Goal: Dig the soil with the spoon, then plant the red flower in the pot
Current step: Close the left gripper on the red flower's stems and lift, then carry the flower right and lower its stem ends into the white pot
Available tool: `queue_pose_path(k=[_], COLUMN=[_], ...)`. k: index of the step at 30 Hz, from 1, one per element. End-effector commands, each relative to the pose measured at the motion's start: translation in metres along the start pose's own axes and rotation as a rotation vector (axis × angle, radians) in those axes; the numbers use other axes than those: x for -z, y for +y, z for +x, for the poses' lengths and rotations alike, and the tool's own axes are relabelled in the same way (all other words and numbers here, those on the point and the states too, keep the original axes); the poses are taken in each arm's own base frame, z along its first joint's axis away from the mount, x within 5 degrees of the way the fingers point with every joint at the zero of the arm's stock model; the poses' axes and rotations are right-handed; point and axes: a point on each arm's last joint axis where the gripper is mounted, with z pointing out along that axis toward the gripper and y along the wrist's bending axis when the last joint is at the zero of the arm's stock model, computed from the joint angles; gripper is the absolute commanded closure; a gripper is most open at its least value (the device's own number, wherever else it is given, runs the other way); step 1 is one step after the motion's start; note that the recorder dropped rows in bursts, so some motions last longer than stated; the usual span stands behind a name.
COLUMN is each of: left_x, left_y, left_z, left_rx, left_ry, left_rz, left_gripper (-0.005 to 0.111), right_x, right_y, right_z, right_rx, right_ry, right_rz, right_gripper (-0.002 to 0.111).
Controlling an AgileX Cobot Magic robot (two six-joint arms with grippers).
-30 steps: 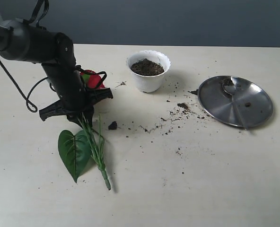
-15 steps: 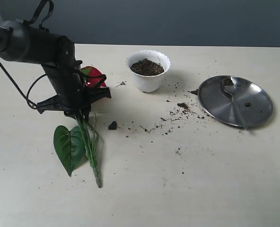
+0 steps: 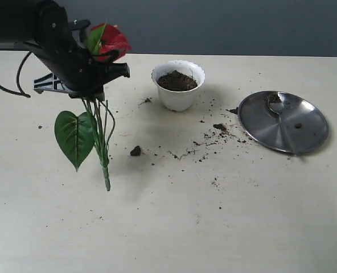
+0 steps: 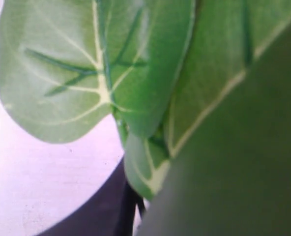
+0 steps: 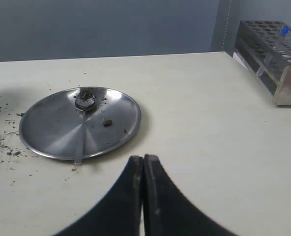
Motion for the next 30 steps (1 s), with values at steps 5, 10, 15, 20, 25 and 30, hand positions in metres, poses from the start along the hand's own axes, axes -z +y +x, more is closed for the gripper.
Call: queue_pose_path(k=[5, 10, 15, 20, 25, 30], left_x=[0.069, 0.101, 0.118, 0.123, 0.13, 0.138], left_y=[-0.011, -0.015, -0.024, -0.034, -0.043, -0.047], left_z=[-0.018, -0.026, -0.03, -0.03, -0.031, -0.032], left_rx=[-0.126, -0.217, -0.3, -0.442, -0.534, -0.626], left_ry=[-0.258, -0.412, -0.528, -0.583, -0.664, -0.718], left_rz=[0.136, 0.195, 0.278, 0.363, 0.468, 0.62], left_gripper=[0.106, 0.106, 0.106, 0.106, 0.106, 0.106], right_x=[0.0, 0.0, 0.0, 0.0, 0.0, 0.0], right_y=[0.0, 0.0, 0.0, 0.0, 0.0, 0.0], right_z=[0.0, 0.0, 0.0, 0.0, 0.0, 0.0], right_rx=[-0.002, -0.002, -0.002, -0.002, -0.002, -0.002], right_ry=[-0.005, -0.005, -0.005, -0.005, -0.005, -0.005], right_rz=[0.006, 0.006, 0.006, 0.006, 0.006, 0.006], right_gripper=[0.108, 0.108, 0.108, 0.108, 0.108, 0.108])
